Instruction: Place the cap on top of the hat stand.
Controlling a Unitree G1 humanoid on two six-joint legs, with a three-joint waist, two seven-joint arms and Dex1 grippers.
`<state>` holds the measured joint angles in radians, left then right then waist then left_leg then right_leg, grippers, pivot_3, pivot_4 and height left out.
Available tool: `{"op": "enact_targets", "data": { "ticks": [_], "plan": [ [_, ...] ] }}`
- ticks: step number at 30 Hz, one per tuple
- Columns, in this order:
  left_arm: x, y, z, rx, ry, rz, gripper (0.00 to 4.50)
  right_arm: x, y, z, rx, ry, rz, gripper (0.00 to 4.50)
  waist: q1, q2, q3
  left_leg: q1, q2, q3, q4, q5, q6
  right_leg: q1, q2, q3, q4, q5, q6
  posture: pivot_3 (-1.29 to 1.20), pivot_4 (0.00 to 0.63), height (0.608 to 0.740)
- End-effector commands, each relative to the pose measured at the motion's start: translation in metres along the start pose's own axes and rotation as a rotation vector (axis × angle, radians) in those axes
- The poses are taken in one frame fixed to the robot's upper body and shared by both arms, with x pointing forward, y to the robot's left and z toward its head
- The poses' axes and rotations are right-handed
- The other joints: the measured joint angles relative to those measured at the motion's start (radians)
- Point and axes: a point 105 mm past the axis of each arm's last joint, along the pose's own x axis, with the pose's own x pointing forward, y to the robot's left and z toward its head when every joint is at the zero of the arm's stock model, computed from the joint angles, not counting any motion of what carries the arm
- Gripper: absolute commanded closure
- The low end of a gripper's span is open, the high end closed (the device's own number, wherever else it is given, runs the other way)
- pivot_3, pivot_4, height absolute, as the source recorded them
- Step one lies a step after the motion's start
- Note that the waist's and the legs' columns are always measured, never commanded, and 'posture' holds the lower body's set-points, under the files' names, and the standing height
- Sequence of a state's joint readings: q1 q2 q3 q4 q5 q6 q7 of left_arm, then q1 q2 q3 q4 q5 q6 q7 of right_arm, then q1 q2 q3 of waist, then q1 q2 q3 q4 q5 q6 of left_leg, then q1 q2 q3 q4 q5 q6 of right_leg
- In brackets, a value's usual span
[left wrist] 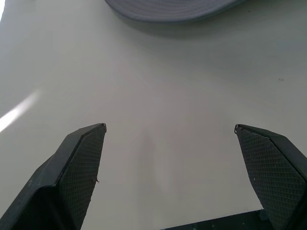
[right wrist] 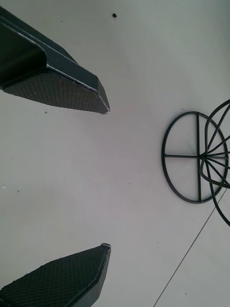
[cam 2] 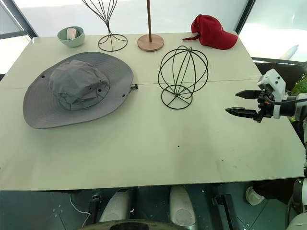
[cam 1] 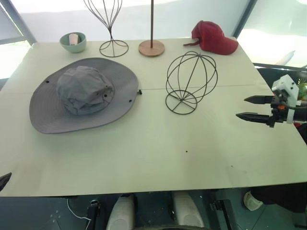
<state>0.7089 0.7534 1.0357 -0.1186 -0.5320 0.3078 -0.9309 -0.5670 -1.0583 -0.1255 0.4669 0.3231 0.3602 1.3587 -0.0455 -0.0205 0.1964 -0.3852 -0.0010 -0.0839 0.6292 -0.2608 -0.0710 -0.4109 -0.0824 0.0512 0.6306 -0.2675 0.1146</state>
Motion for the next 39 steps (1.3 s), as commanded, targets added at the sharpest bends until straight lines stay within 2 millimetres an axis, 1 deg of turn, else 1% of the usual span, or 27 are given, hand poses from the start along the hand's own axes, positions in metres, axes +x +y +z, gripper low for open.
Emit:
{"op": "enact_targets", "data": {
  "ticks": [1,4,6,9,11,14,16,18,21,22,24,26,29,31,35,39],
  "plan": [
    [-0.004,0.005,0.007,0.024,-0.016,0.018,0.00,-0.005,-0.003,0.008,-0.038,-0.026,-0.020,0.07,0.000,0.000,0.000,0.000,0.000,0.000,0.000,0.000,0.000,0.000,0.000,0.000,0.000,0.000,0.000,0.00,0.150,0.740],
    [-0.001,0.008,0.009,0.025,-0.019,0.029,0.00,-0.006,-0.005,0.006,-0.051,-0.025,-0.036,0.07,0.000,0.000,0.000,0.000,0.000,0.000,0.000,0.000,0.000,0.000,0.000,0.000,0.000,0.000,0.000,0.00,0.150,0.740],
    [0.000,0.010,0.010,0.025,-0.018,0.031,0.00,-0.006,-0.008,0.005,-0.093,-0.015,-0.067,0.07,0.000,0.000,0.000,0.000,0.000,0.000,0.000,0.000,0.000,0.000,0.000,0.000,0.000,0.000,0.000,0.00,0.150,0.740],
    [0.006,0.011,0.016,0.032,-0.035,0.036,0.00,-0.007,-0.015,0.005,-0.084,-0.024,-0.102,0.07,0.000,0.000,0.000,0.000,0.000,0.000,0.001,0.000,0.000,0.000,0.000,0.000,0.001,0.000,0.000,0.00,0.150,0.740],
    [0.012,0.008,0.027,0.054,-0.061,0.019,0.00,-0.008,-0.016,0.010,-0.063,-0.045,-0.100,0.07,0.000,0.000,0.000,0.000,0.000,0.000,0.001,0.000,0.000,0.001,0.000,0.000,0.001,0.000,0.000,0.00,0.150,0.740],
    [0.020,-0.005,0.054,0.164,-0.121,-0.040,0.00,-0.009,-0.012,0.019,-0.059,-0.060,-0.070,0.07,0.001,0.000,0.000,0.000,0.000,0.000,0.002,0.000,0.000,0.001,0.000,0.000,0.001,0.001,0.000,0.00,0.150,0.740],
    [0.026,-0.018,0.074,0.324,-0.156,-0.067,0.00,-0.009,0.001,0.025,-0.095,-0.053,-0.009,0.07,0.002,0.001,0.000,0.000,0.000,0.000,0.002,0.000,0.000,0.001,0.000,0.000,0.001,0.001,0.000,0.00,0.150,0.740],
    [0.034,-0.033,0.089,0.461,-0.173,-0.110,0.00,-0.007,0.017,0.029,-0.129,-0.041,0.055,0.07,0.004,0.001,0.000,0.000,0.000,0.000,0.001,0.000,0.000,0.001,0.000,0.000,0.001,0.001,0.001,0.00,0.150,0.740],
    [0.055,-0.062,0.108,0.673,-0.187,-0.209,0.00,-0.002,0.062,0.042,-0.171,-0.057,0.208,0.07,0.005,0.003,0.000,0.000,0.000,-0.001,0.001,0.000,0.000,0.001,0.001,0.000,0.001,0.002,0.003,0.00,0.150,0.740],
    [0.063,-0.069,0.111,0.729,-0.190,-0.232,0.00,-0.001,0.076,0.046,-0.173,-0.067,0.252,0.07,0.008,0.004,0.000,0.000,0.000,-0.001,0.001,0.000,0.000,0.001,0.001,0.000,0.002,0.002,0.003,0.00,0.150,0.740],
    [0.073,-0.077,0.112,0.799,-0.189,-0.256,0.00,-0.001,0.093,0.052,-0.177,-0.079,0.294,0.07,0.004,0.004,0.000,0.000,0.000,-0.001,0.002,0.000,0.000,0.001,0.001,0.000,0.002,0.002,0.003,0.00,0.150,0.740],
    [0.089,-0.085,0.112,0.866,-0.205,-0.273,0.00,-0.001,0.110,0.058,-0.185,-0.097,0.330,0.07,0.002,0.004,0.000,0.001,0.000,0.000,0.002,0.000,0.000,0.002,0.001,0.000,0.002,0.002,0.004,0.00,0.150,0.740],
    [0.112,-0.092,0.109,0.924,-0.221,-0.273,0.00,-0.002,0.125,0.067,-0.190,-0.125,0.355,0.07,0.003,0.004,0.000,0.001,0.000,0.000,0.002,0.000,0.000,0.002,0.001,0.000,0.002,0.003,0.004,0.00,0.150,0.740],
    [0.125,-0.095,0.104,0.964,-0.220,-0.274,0.00,-0.002,0.130,0.073,-0.193,-0.137,0.356,0.07,0.003,0.004,0.000,0.001,0.000,-0.001,0.002,0.000,0.000,0.002,0.001,0.000,0.002,0.003,0.004,0.00,0.150,0.740],
    [0.157,-0.098,0.100,1.031,-0.226,-0.225,0.00,-0.003,0.135,0.083,-0.200,-0.153,0.336,0.07,0.006,0.004,0.000,0.000,0.000,-0.001,0.002,0.000,0.000,0.002,0.001,0.000,0.002,0.004,0.006,0.00,0.150,0.740],
    [0.178,-0.104,0.099,1.045,-0.241,-0.202,0.00,-0.005,0.138,0.089,-0.199,-0.168,0.320,0.07,0.008,0.003,0.000,-0.001,0.000,-0.001,0.002,0.000,0.000,0.002,0.001,0.000,0.002,0.005,0.008,0.00,0.150,0.740]
  ]
}}
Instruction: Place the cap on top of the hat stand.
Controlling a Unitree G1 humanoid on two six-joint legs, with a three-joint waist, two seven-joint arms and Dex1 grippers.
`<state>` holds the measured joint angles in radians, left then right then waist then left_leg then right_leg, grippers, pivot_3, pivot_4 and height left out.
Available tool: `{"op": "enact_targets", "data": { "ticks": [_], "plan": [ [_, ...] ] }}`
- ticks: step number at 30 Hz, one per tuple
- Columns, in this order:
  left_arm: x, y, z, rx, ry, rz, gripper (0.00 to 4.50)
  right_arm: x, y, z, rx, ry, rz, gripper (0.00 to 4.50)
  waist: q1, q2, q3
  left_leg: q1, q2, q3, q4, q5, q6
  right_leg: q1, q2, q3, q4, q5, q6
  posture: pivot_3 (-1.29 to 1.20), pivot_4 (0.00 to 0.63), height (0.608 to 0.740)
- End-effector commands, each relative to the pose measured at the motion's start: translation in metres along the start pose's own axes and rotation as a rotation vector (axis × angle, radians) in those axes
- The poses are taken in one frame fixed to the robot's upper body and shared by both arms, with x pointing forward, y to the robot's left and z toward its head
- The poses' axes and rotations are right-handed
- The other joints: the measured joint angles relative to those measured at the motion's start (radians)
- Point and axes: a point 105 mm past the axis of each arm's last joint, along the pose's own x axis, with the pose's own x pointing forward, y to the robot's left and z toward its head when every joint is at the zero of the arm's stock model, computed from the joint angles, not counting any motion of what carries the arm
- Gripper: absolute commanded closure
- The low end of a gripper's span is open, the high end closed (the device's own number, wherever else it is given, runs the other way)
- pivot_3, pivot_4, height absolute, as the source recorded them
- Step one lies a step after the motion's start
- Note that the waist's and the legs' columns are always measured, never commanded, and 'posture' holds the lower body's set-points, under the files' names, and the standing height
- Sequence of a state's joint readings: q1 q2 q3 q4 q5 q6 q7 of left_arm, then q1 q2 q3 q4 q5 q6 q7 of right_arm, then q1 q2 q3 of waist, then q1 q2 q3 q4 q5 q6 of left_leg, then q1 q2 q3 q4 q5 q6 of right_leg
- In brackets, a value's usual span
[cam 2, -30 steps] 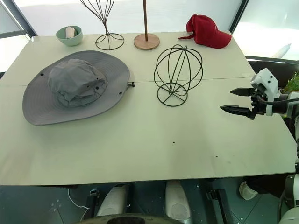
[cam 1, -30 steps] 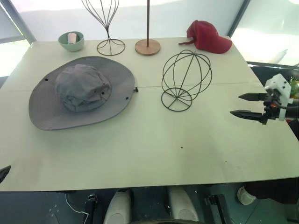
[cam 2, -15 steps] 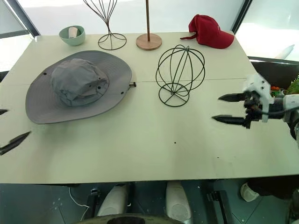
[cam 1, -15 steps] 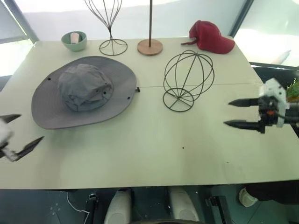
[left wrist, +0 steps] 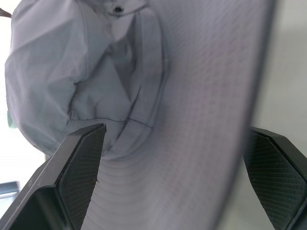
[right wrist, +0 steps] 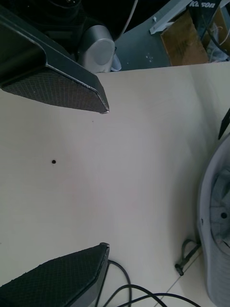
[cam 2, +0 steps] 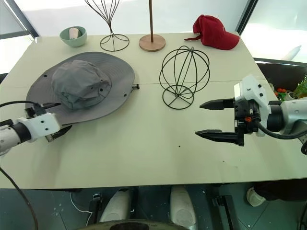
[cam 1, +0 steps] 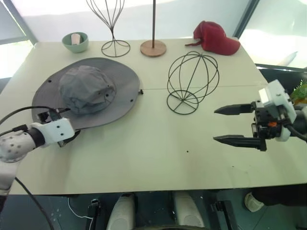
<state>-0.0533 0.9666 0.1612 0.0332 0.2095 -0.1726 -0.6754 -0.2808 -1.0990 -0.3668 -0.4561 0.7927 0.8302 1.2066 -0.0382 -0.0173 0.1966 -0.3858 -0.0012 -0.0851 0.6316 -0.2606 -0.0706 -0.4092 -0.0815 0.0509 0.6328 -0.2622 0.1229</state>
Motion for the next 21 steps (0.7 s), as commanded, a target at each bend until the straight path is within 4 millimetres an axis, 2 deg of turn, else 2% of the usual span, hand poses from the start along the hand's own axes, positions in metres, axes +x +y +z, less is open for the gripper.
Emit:
{"op": "enact_targets", "data": {
  "ticks": [1,4,7,14,18,21],
  "plan": [
    [0.013,0.003,0.002,0.041,-0.008,0.039,0.00,-0.004,0.004,0.015,-0.049,-0.020,-0.023,0.07,0.001,0.000,0.000,0.000,0.000,0.000,0.000,0.000,0.000,0.000,0.000,0.000,0.000,0.000,0.000,0.00,0.150,0.740],
    [0.020,0.000,0.004,0.045,-0.020,0.041,0.00,-0.004,0.005,0.018,-0.052,-0.023,-0.030,0.07,0.001,0.000,0.000,0.000,0.000,0.000,0.000,0.000,0.000,0.000,0.000,0.000,0.000,0.001,0.001,0.00,0.150,0.740],
    [0.024,0.000,0.005,0.041,-0.028,0.052,0.84,-0.005,0.004,0.023,-0.056,-0.035,-0.043,0.00,0.003,0.000,0.000,0.000,0.000,0.000,0.000,0.000,0.000,0.000,0.000,0.000,0.000,0.001,0.001,0.00,0.150,0.740],
    [0.027,0.013,0.014,0.036,-0.060,0.097,4.47,-0.007,0.002,0.030,-0.023,-0.059,-0.062,0.00,0.006,0.000,0.000,0.000,0.000,0.000,0.001,0.000,0.000,0.000,0.000,0.000,0.001,0.001,0.001,0.00,0.150,0.740],
    [0.028,0.023,0.021,0.021,-0.076,0.118,4.47,-0.010,-0.001,0.033,0.000,-0.076,-0.075,0.00,0.015,0.000,0.000,0.000,0.000,0.000,0.002,0.000,0.000,0.000,0.000,0.000,0.001,0.001,0.002,0.00,0.150,0.740],
    [0.030,0.059,0.059,-0.083,-0.190,0.183,4.47,-0.017,-0.012,0.034,-0.042,-0.086,-0.151,0.00,0.027,0.000,0.000,0.000,0.000,0.000,0.002,0.000,0.000,0.000,0.000,0.000,0.002,0.001,0.002,0.00,0.150,0.740]
  ]
}}
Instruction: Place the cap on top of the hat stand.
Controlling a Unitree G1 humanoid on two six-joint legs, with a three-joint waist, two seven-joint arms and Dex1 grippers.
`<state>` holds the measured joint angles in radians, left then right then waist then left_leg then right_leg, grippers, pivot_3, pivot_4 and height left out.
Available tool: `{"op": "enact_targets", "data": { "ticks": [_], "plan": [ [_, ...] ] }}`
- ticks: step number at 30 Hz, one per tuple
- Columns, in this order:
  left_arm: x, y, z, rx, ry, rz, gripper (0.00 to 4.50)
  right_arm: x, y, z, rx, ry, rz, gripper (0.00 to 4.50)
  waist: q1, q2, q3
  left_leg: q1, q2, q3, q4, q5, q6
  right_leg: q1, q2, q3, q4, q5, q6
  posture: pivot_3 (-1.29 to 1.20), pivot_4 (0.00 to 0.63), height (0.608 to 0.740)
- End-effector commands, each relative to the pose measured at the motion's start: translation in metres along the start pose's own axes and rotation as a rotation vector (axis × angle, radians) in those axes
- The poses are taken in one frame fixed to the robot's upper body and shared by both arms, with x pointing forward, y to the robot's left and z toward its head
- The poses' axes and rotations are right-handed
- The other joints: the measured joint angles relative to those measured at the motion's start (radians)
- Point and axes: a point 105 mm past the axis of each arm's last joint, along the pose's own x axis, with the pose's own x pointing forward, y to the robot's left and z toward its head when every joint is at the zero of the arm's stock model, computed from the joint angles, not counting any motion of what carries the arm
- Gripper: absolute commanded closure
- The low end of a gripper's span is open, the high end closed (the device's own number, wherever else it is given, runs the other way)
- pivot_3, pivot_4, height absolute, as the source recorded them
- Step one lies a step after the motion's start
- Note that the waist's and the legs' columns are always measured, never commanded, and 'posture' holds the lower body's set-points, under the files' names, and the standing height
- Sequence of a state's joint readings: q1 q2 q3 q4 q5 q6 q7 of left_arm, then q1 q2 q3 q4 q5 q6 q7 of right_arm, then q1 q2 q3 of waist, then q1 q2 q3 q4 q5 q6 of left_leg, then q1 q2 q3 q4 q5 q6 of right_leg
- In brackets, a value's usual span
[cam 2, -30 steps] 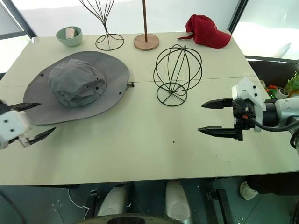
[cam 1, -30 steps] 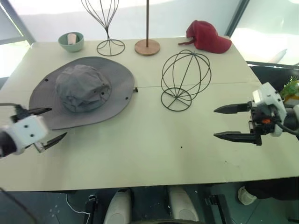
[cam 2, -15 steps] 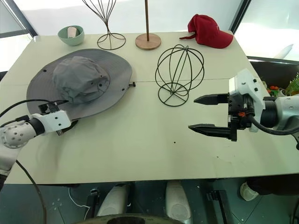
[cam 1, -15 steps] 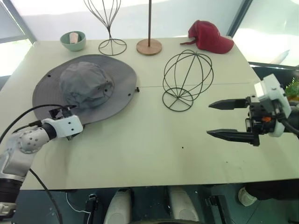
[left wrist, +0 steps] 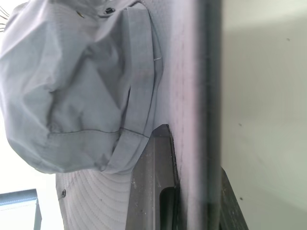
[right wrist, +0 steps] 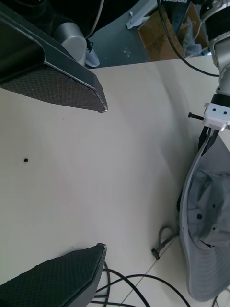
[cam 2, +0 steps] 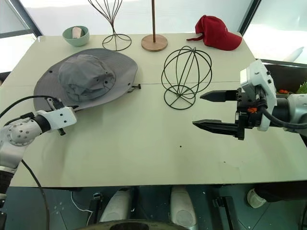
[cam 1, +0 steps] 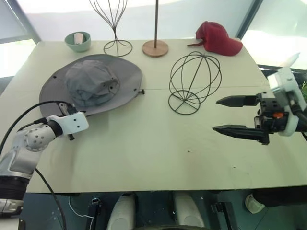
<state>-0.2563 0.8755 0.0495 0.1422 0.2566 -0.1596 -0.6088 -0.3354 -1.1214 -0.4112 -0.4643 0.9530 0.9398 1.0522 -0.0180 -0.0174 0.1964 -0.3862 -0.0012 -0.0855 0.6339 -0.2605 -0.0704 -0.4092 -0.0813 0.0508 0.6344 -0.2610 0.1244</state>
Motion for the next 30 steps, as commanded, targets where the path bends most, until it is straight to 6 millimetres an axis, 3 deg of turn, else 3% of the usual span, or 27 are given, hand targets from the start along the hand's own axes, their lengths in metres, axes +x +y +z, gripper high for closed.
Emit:
{"op": "enact_targets", "data": {
  "ticks": [1,10,13,16,20,24,26,30],
  "plan": [
    [0.002,0.049,0.052,-0.081,-0.158,0.106,4.47,-0.013,-0.009,0.016,-0.101,-0.029,-0.087,0.00,0.011,0.000,0.000,-0.002,0.000,-0.001,0.002,0.000,0.000,0.000,0.000,-0.001,0.001,0.000,0.000,0.00,0.150,0.740],
    [0.007,0.116,0.159,-0.095,-0.451,0.161,4.47,-0.037,-0.025,0.018,-0.101,-0.070,-0.200,0.00,0.006,0.000,0.000,-0.007,-0.001,-0.002,0.014,-0.002,0.004,0.002,0.000,-0.002,0.000,0.003,0.005,0.00,0.150,0.740],
    [0.013,0.126,0.193,-0.052,-0.545,0.159,4.47,-0.045,-0.026,0.017,-0.086,-0.080,-0.230,0.00,0.006,-0.001,0.000,-0.007,-0.001,-0.002,0.014,-0.002,0.004,0.002,0.000,-0.002,0.000,0.003,0.005,0.00,0.150,0.740],
    [0.020,0.137,0.244,-0.035,-0.685,0.177,4.47,-0.058,-0.027,0.015,-0.070,-0.085,-0.280,0.00,0.008,-0.001,0.001,-0.007,-0.001,-0.001,0.014,-0.002,0.004,0.002,0.000,-0.002,0.000,0.003,0.005,0.00,0.150,0.740],
    [0.023,0.134,0.289,0.027,-0.812,0.179,4.47,-0.068,-0.026,0.013,-0.053,-0.105,-0.331,0.00,0.006,-0.001,0.001,-0.007,-0.002,-0.001,0.014,-0.003,0.005,0.003,0.000,-0.001,-0.001,0.003,0.005,0.00,0.150,0.740],
    [0.026,0.117,0.307,0.117,-0.884,0.178,4.47,-0.075,-0.024,0.008,-0.035,-0.104,-0.371,0.00,0.000,0.000,0.000,-0.005,-0.001,0.000,0.014,-0.004,0.007,0.002,0.000,0.000,0.000,0.003,0.005,0.00,0.150,0.740],
    [0.030,0.103,0.306,0.232,-0.888,0.194,4.47,-0.078,-0.023,0.004,-0.026,-0.099,-0.396,0.00,-0.001,0.000,0.000,-0.005,-0.001,0.000,0.014,-0.004,0.007,0.002,0.001,0.000,0.000,0.003,0.005,0.00,0.150,0.740],
    [0.040,0.072,0.276,0.520,-0.850,0.252,4.47,-0.085,-0.019,-0.002,-0.004,-0.092,-0.440,0.00,0.001,0.000,0.000,-0.005,-0.001,0.000,0.014,-0.004,0.007,0.002,0.000,0.001,0.000,0.003,0.005,0.00,0.150,0.740]
  ]
}}
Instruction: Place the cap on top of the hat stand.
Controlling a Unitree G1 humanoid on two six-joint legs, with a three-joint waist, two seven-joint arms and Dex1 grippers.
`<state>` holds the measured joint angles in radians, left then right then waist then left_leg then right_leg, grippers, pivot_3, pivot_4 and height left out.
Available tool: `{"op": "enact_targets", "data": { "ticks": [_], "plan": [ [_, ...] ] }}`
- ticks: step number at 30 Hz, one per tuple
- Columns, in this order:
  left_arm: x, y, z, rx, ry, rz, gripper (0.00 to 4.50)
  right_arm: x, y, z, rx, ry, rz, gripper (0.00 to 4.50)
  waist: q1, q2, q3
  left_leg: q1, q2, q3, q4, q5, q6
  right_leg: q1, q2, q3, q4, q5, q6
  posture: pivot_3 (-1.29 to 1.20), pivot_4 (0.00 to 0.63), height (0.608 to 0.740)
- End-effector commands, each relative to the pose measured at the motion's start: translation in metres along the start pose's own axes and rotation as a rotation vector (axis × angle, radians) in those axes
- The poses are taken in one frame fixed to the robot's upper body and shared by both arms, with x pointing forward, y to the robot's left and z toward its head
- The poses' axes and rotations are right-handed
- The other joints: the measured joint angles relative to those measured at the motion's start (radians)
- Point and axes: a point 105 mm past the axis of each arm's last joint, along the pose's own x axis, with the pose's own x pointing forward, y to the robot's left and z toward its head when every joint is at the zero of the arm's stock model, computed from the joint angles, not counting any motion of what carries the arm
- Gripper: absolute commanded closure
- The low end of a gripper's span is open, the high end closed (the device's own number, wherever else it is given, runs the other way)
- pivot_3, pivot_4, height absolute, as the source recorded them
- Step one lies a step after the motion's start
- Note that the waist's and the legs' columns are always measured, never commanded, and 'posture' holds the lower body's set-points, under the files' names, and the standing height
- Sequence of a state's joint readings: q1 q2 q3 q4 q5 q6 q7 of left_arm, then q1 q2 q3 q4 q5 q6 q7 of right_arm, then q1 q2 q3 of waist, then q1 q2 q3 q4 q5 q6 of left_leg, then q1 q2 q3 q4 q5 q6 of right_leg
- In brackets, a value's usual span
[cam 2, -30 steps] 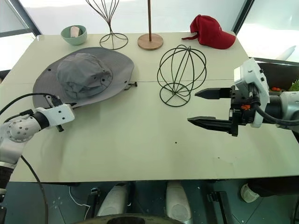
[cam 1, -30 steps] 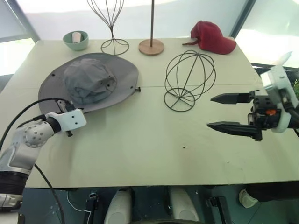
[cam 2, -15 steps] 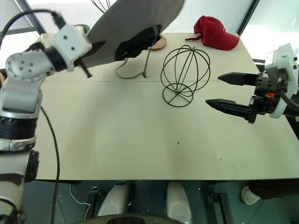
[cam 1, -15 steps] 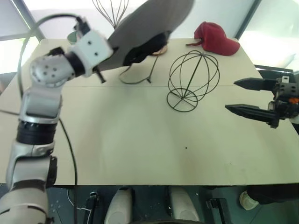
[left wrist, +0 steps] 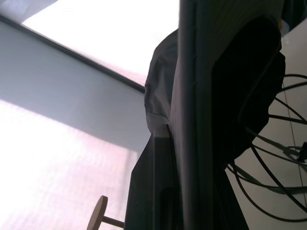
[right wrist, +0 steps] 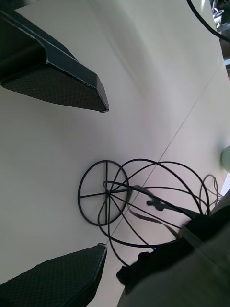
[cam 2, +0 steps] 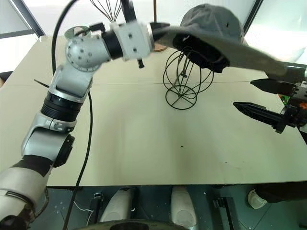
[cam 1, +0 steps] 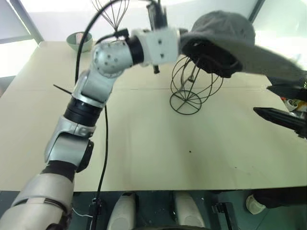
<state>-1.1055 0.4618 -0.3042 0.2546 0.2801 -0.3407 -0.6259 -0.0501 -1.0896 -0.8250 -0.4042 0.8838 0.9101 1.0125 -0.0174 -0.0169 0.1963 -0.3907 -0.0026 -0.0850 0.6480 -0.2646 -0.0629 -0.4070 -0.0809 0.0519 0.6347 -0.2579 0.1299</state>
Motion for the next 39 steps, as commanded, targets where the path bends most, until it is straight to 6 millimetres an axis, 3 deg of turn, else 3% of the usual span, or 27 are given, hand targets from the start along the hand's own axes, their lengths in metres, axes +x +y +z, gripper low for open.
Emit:
{"op": "enact_targets", "data": {
  "ticks": [1,5,10,13,20,32,39],
  "plan": [
    [-0.016,-0.017,-0.005,0.221,-0.026,-0.007,4.47,-0.012,0.001,0.008,-0.037,-0.026,-0.054,0.00,0.001,0.000,0.000,0.000,0.000,0.000,0.000,0.000,0.000,0.000,0.000,0.000,0.000,0.000,0.000,0.00,0.150,0.740],
    [-0.028,-0.037,-0.009,0.335,-0.070,0.003,4.47,-0.021,-0.002,0.002,-0.019,-0.003,-0.096,0.00,0.010,-0.001,0.000,-0.001,0.000,0.000,0.001,0.000,0.000,0.000,0.000,0.000,0.000,0.000,0.000,0.00,0.150,0.740],
    [-0.034,-0.065,0.003,0.527,-0.212,-0.047,4.47,-0.031,-0.004,-0.007,0.005,0.026,-0.135,0.00,0.022,-0.001,0.000,-0.001,-0.001,0.000,0.001,0.000,0.000,0.001,-0.001,0.000,-0.001,0.001,0.001,0.00,0.150,0.740],
    [-0.035,-0.084,-0.003,0.580,-0.233,-0.097,4.47,-0.037,-0.007,-0.013,0.013,0.050,-0.168,0.00,0.025,-0.001,0.000,-0.001,-0.001,0.000,0.001,0.000,0.000,0.001,-0.001,0.000,-0.001,0.001,0.002,0.00,0.150,0.740],
    [-0.038,-0.110,-0.029,0.510,-0.160,-0.132,4.47,-0.041,-0.008,-0.018,0.012,0.056,-0.204,0.00,0.026,-0.001,0.000,0.000,-0.001,0.001,0.002,0.000,0.000,0.002,-0.001,0.000,-0.001,0.001,0.002,0.00,0.150,0.740],
    [-0.034,-0.142,-0.049,0.555,-0.155,-0.224,4.47,-0.043,-0.011,-0.019,0.009,0.065,-0.225,0.00,0.029,-0.001,0.000,0.000,-0.001,0.001,0.002,0.000,0.000,0.002,-0.001,0.000,-0.001,0.001,0.002,0.00,0.150,0.740],
    [-0.029,-0.145,-0.055,0.428,-0.107,-0.199,4.47,-0.039,-0.014,-0.017,-0.009,0.065,-0.227,0.00,0.027,-0.001,0.000,0.000,-0.001,0.001,0.002,0.000,0.000,0.002,-0.001,0.000,-0.001,0.001,0.002,0.00,0.150,0.740]
  ]
}}
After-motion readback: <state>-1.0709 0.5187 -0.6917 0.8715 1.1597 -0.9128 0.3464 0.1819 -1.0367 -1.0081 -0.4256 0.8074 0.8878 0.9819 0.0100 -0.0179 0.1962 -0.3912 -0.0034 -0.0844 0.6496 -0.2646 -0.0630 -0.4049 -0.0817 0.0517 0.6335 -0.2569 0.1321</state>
